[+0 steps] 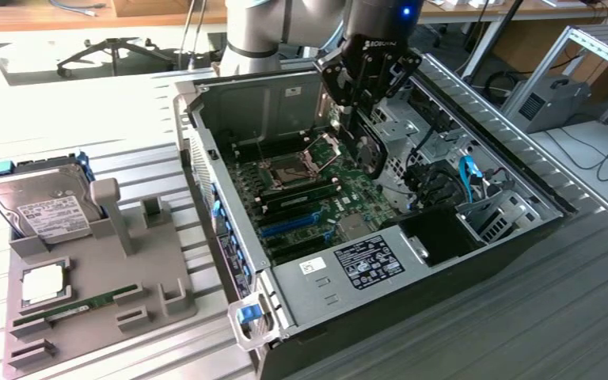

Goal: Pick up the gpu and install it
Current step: 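Pick up the gpu and move the gpu toward the slot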

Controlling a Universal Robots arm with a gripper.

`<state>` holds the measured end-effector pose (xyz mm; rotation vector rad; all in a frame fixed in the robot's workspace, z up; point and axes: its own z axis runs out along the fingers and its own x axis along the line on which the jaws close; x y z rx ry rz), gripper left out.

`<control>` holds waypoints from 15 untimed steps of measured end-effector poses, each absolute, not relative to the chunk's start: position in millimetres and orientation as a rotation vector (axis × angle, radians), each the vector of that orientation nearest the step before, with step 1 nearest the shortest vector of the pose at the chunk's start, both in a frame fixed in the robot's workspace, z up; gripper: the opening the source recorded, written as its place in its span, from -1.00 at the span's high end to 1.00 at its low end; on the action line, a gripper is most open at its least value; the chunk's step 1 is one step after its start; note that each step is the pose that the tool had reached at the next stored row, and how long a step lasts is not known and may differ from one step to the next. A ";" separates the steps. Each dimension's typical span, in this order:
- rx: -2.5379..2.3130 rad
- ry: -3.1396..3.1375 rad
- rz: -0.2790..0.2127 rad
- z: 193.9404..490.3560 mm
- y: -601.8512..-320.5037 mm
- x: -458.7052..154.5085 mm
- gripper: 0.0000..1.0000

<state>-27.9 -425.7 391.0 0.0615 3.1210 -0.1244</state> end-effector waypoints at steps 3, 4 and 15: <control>0.061 3.121 -0.125 387.7 -421.3 -26.3 0.47; 0.061 3.121 -0.125 386.9 -419.9 -25.8 0.47; 0.061 3.124 -0.083 377.5 -410.9 -20.1 0.47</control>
